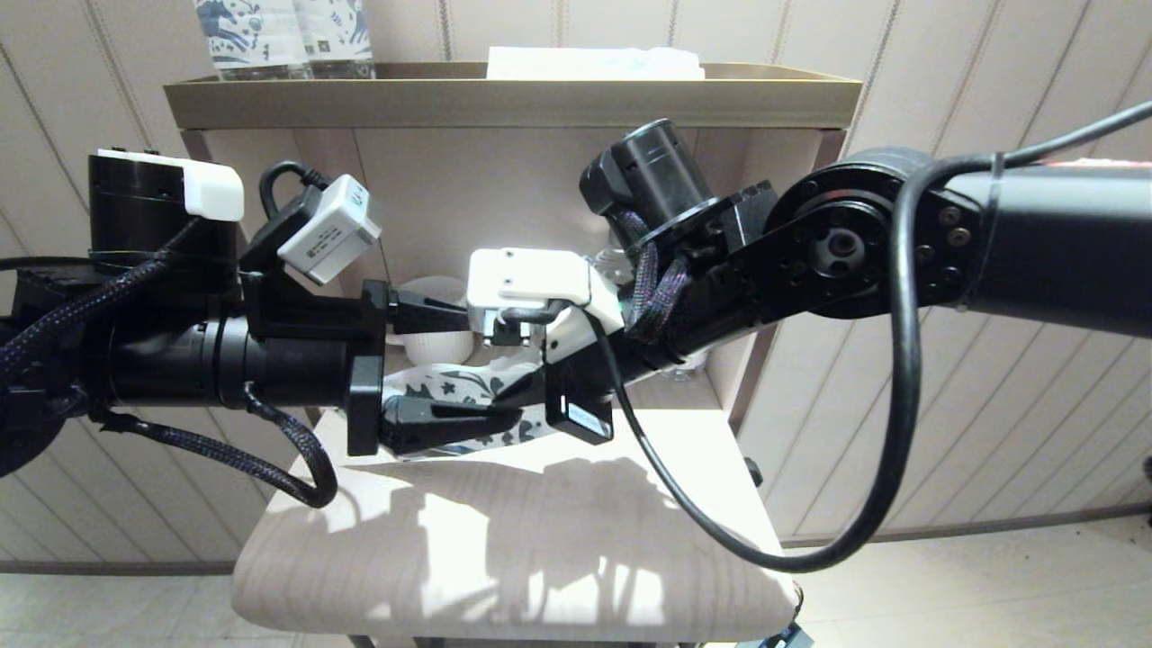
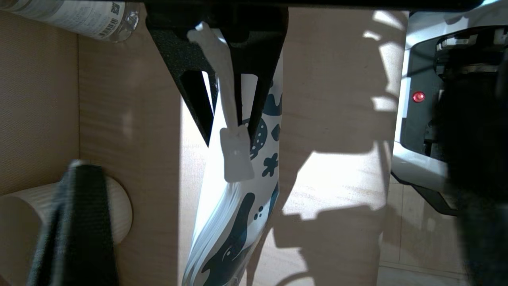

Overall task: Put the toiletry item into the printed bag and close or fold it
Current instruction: Close the strorage bag and place it on the desk

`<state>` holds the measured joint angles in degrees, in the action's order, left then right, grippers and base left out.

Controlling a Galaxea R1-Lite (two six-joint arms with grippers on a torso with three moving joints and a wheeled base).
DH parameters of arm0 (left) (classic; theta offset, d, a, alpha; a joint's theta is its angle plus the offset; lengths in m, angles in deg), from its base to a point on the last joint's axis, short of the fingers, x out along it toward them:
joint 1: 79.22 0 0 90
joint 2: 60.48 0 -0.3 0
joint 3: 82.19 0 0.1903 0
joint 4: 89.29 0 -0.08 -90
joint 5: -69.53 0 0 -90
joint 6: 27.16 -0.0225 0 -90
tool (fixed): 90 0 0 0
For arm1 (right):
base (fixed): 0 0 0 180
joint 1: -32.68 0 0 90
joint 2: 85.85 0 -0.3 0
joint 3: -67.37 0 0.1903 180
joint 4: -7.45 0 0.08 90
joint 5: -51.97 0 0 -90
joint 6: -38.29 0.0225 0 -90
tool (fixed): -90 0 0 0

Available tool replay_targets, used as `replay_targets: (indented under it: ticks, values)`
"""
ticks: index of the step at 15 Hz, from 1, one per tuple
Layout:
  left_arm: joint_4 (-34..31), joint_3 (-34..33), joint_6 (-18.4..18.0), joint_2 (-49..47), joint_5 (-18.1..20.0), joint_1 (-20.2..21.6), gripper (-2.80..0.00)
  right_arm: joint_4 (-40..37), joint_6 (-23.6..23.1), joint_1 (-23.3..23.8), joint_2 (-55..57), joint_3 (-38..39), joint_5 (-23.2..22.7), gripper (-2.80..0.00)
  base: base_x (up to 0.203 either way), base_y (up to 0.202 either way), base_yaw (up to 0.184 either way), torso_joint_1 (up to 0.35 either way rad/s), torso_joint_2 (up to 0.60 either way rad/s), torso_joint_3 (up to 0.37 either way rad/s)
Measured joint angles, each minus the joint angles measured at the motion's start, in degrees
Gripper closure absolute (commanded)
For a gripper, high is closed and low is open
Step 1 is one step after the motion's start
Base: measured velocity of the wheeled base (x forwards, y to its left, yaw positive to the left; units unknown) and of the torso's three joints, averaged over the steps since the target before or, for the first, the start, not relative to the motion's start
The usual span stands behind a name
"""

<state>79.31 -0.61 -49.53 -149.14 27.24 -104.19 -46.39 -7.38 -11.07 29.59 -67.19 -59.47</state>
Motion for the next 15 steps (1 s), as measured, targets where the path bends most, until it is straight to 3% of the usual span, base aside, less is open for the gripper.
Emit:
replay_targets:
  ticks: [15]
  values:
    - [0.0, -0.2, 0.1, -0.8, -0.1, -1.2, 0.0, 0.8, 0.0, 0.2, -0.8, 0.0, 0.0, 0.0, 0.0, 0.0, 0.0, 0.0, 0.0, 0.0]
